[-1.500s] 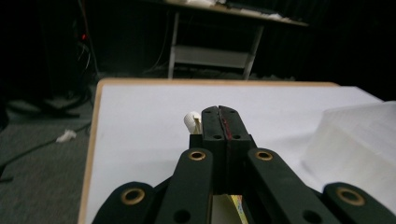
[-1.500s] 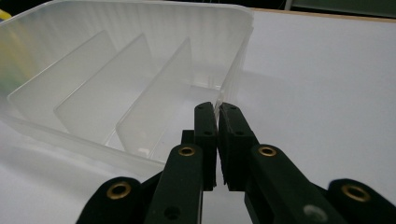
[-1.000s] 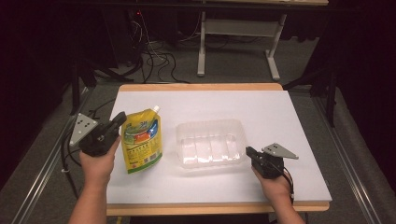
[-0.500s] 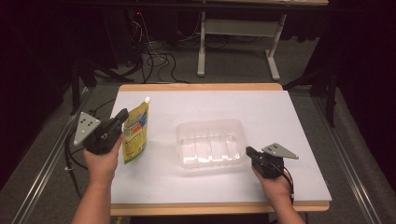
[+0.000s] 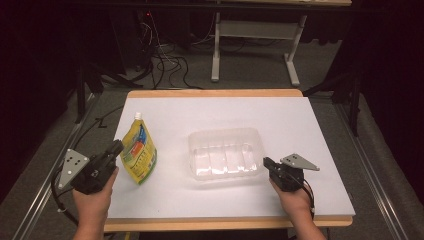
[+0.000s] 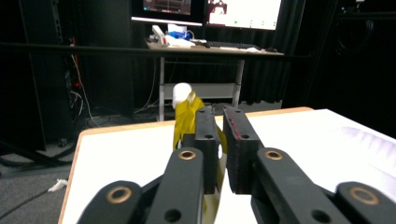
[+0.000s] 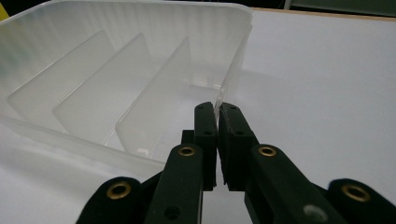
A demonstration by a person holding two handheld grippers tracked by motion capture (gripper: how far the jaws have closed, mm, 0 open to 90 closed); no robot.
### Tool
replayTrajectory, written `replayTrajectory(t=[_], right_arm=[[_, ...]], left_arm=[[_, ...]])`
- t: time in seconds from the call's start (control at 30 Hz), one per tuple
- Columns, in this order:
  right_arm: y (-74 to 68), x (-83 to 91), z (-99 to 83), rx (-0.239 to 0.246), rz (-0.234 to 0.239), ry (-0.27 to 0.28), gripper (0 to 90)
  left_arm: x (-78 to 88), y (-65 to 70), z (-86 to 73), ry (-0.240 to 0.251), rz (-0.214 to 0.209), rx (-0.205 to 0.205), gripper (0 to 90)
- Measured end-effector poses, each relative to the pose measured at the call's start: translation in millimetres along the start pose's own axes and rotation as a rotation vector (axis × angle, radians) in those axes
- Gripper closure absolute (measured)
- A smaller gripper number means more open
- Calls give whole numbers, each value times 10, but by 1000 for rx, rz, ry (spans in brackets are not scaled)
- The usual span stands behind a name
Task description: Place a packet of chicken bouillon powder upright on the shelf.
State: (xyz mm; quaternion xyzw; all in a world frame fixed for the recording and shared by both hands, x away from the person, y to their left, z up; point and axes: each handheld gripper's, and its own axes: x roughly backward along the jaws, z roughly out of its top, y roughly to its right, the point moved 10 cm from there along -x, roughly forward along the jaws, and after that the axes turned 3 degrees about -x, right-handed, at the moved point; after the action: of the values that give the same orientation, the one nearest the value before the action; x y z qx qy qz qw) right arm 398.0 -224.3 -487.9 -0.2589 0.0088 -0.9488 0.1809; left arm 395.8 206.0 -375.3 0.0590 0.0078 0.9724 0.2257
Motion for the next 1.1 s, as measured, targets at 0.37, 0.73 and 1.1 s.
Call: replayTrajectory(t=[0.37, 0.73, 1.1], right_arm=[[2, 2, -11, 3, 4, -9, 873], [-30, 3, -122, -5, 6, -61, 845], [-88, -20, -206, -16, 18, -112, 864]], left_arm=[[-76, 17, -273, -94, -21, -25, 740], [-189, 54, -634, -223, -28, -48, 730], [-189, 32, -663, -229, -17, -59, 898]])
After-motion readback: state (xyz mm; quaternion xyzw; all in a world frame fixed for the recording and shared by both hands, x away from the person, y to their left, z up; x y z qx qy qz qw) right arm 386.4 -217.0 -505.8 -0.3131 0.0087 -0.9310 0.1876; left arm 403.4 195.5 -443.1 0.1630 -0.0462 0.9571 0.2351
